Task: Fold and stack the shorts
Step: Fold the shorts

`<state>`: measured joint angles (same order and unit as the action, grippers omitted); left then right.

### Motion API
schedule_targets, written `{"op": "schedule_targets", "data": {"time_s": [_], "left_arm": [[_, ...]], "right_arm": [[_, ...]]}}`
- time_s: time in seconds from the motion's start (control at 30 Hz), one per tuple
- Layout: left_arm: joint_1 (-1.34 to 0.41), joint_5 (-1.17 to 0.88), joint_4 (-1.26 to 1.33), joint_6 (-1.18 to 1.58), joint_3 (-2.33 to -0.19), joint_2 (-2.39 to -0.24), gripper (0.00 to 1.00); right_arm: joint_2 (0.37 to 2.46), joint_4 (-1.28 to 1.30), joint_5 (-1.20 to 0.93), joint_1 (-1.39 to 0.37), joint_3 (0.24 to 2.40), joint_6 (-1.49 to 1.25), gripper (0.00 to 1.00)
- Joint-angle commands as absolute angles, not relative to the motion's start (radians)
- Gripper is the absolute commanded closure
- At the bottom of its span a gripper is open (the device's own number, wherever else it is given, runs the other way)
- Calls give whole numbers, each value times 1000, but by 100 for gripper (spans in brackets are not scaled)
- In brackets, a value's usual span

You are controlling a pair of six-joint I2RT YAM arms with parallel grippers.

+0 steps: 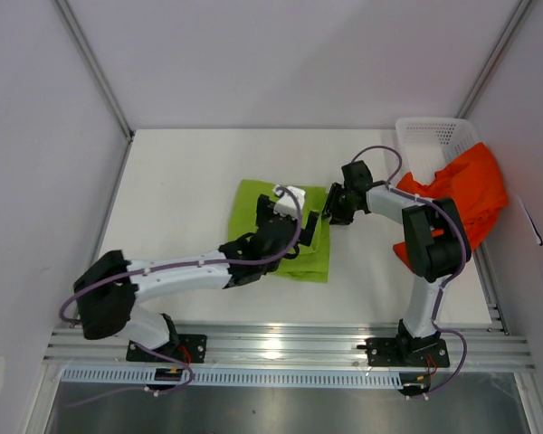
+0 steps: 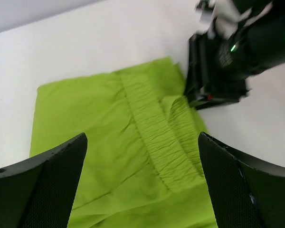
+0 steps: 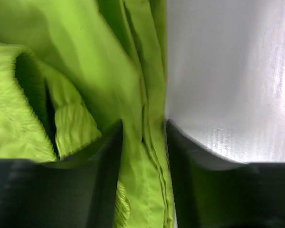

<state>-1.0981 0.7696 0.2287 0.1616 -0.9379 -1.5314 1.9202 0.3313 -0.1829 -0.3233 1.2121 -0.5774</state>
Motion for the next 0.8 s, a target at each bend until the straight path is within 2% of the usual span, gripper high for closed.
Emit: {"op": "schedule_targets", "data": {"time_s": [0.0, 0.1, 0.2, 0.33, 0.43, 0.6, 0.77], "left_arm": [[-1049, 580, 305, 239, -885, -1361, 1], [-976, 459, 285, 287, -844, -1316, 1], [-931, 410, 250, 298, -857, -1363, 1], [-867, 309, 197, 376, -916, -1452, 3], [-831, 256, 105, 425, -997, -1535, 4], [-807, 250, -53, 445, -1156, -1634, 4], [-707, 92, -72, 471, -1222, -1664, 4]], "right_arm": [[1919, 368, -167, -292, 1184, -569, 52], [1876, 371, -155, -276, 1169, -577, 39], [1817, 365, -141, -265, 1143, -586, 38], [1752, 354, -135, -261, 1126, -588, 39], [1698, 304, -164, -261, 1092, -589, 43], [1695, 160, -383, -261, 1051, -563, 50], [1764, 62, -523, -265, 1054, -623, 48]]}}
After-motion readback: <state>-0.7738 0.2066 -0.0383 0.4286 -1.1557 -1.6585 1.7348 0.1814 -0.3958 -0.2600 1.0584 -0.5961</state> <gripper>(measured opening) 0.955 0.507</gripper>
